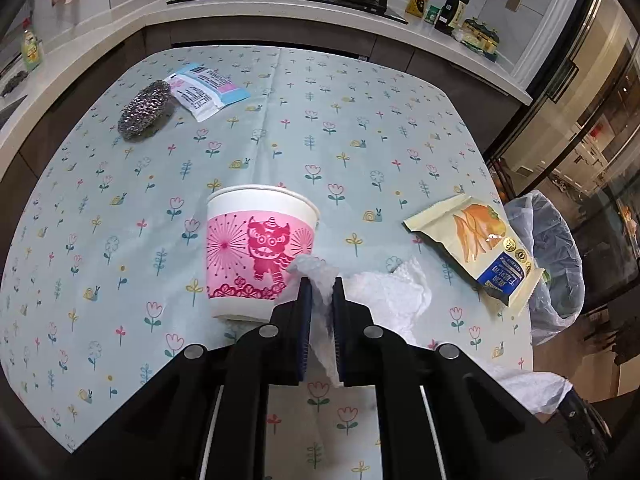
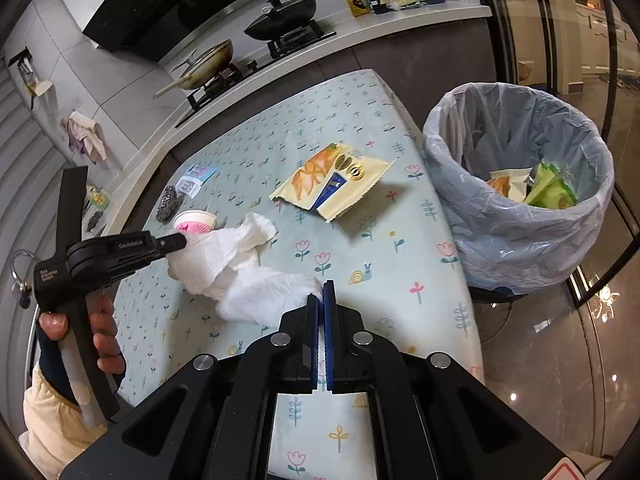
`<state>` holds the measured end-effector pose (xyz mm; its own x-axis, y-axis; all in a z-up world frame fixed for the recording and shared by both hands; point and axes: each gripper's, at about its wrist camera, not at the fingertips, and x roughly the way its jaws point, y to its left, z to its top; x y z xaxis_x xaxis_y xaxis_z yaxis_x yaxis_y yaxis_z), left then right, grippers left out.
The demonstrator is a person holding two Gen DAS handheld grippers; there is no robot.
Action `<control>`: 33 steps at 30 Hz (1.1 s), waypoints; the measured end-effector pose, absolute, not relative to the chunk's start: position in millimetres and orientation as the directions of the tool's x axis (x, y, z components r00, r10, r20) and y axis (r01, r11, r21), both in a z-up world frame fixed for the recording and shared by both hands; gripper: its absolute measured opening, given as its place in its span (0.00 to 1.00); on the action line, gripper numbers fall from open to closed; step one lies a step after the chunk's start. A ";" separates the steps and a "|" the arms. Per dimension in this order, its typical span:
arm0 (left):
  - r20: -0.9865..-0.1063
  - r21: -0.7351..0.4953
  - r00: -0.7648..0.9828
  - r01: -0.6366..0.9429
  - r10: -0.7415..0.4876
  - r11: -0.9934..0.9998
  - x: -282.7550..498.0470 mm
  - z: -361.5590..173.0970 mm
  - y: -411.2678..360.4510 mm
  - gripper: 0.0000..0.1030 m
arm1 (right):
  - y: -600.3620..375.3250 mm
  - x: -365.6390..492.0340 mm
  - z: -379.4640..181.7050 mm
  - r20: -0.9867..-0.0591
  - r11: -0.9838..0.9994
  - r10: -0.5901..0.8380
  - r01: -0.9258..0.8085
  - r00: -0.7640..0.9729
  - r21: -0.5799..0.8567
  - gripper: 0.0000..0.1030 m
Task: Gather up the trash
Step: 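Carry the tissue with both tools over the bin and open them to drop it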
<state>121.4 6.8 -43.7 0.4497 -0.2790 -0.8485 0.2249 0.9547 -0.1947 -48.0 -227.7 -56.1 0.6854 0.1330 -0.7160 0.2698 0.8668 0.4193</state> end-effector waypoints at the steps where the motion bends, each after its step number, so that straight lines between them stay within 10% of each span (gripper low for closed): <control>1: -0.848 -0.194 0.450 0.226 -0.279 0.955 120.1 -43.1 8.4 0.08 | -230.9 -49.8 -54.9 -0.713 0.862 0.130 0.277 0.689 0.425 0.02; 33: -0.694 -0.236 0.396 0.664 -0.602 0.709 93.5 80.3 -245.7 0.05 | -387.2 -17.5 50.5 -0.555 0.821 -0.160 0.422 0.816 0.384 0.02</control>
<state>93.5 -245.7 80.3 0.3956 -0.6020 -0.6936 0.6644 0.7090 -0.2364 -17.5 -387.2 50.5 0.8164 -0.1601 -0.5548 0.4219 0.8214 0.3838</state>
